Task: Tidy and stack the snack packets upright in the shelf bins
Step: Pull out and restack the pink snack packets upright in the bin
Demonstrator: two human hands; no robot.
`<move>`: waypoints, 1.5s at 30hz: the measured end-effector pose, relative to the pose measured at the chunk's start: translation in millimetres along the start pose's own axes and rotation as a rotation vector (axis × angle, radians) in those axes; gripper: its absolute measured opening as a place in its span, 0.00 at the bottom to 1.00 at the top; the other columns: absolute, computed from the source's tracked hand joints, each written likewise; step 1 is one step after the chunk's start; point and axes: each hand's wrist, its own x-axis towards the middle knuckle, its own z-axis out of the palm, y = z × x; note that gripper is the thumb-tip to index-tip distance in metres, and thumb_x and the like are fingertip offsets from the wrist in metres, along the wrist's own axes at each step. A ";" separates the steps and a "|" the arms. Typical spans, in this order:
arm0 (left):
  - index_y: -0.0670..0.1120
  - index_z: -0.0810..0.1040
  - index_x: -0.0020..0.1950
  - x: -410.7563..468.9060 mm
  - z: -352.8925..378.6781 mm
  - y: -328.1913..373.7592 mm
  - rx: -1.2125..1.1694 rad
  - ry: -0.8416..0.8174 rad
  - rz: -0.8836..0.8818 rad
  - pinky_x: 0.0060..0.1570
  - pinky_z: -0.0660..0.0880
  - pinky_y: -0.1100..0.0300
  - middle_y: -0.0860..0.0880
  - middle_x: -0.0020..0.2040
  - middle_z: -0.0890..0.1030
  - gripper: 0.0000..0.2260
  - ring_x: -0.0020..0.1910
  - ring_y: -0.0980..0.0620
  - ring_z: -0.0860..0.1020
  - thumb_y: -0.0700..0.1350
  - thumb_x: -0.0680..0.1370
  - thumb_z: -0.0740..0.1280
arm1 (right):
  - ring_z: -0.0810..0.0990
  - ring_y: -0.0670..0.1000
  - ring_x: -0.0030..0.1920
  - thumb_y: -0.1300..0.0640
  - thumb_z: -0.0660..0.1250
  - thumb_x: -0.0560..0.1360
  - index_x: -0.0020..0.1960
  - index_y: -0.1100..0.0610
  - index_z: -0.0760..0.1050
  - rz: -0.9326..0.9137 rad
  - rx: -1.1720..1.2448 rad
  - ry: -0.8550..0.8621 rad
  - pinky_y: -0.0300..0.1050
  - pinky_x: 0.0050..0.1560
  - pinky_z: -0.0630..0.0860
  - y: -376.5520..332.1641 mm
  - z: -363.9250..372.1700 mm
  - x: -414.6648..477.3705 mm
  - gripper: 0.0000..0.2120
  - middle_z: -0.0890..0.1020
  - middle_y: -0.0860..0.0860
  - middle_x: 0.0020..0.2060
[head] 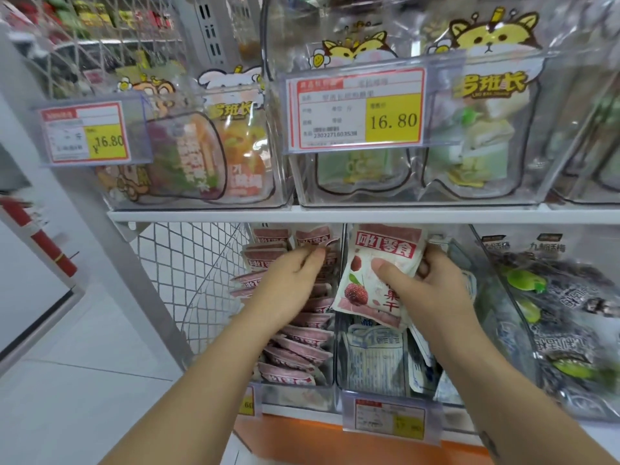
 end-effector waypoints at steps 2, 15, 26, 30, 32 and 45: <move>0.56 0.75 0.63 -28.9 -6.1 10.6 -0.171 -0.058 -0.035 0.57 0.66 0.68 0.63 0.56 0.75 0.16 0.56 0.64 0.73 0.59 0.79 0.56 | 0.83 0.40 0.38 0.62 0.73 0.69 0.46 0.51 0.75 -0.016 -0.028 -0.024 0.34 0.36 0.79 -3.8 4.6 -8.2 0.11 0.84 0.42 0.36; 0.50 0.72 0.56 -118.2 -15.1 -12.6 -0.769 0.084 -0.084 0.49 0.79 0.55 0.53 0.51 0.83 0.19 0.50 0.54 0.82 0.46 0.67 0.72 | 0.82 0.40 0.39 0.61 0.75 0.67 0.48 0.53 0.77 -0.122 -0.112 -0.305 0.32 0.38 0.77 -29.9 52.8 -71.7 0.12 0.85 0.43 0.39; 0.50 0.71 0.55 -122.9 -56.0 -55.3 -0.733 0.170 -0.050 0.47 0.81 0.51 0.52 0.50 0.83 0.10 0.46 0.53 0.83 0.42 0.76 0.68 | 0.83 0.44 0.38 0.45 0.57 0.78 0.51 0.55 0.78 0.270 -0.088 -0.564 0.37 0.35 0.78 -42.7 99.9 -62.1 0.16 0.85 0.48 0.40; 0.51 0.71 0.52 -121.9 -65.6 -58.8 -0.734 0.272 -0.016 0.41 0.81 0.58 0.52 0.51 0.82 0.07 0.44 0.56 0.83 0.42 0.77 0.66 | 0.84 0.48 0.41 0.37 0.53 0.73 0.55 0.51 0.79 0.356 0.008 -0.605 0.47 0.39 0.80 -45.8 114.5 -57.6 0.24 0.85 0.49 0.44; 0.52 0.70 0.53 -121.8 -68.5 -61.5 -0.758 0.333 -0.021 0.40 0.81 0.61 0.52 0.51 0.81 0.08 0.45 0.56 0.83 0.42 0.77 0.66 | 0.84 0.50 0.42 0.40 0.56 0.75 0.53 0.51 0.79 0.392 0.042 -0.589 0.49 0.39 0.81 -44.8 118.6 -54.0 0.20 0.85 0.50 0.43; 0.53 0.67 0.55 -122.5 -73.9 -69.0 -0.733 0.650 -0.039 0.36 0.79 0.68 0.63 0.47 0.77 0.11 0.44 0.60 0.81 0.44 0.76 0.67 | 0.79 0.49 0.37 0.61 0.70 0.73 0.51 0.52 0.76 -0.535 -0.968 -0.185 0.38 0.41 0.72 -28.9 95.8 -23.0 0.09 0.82 0.47 0.41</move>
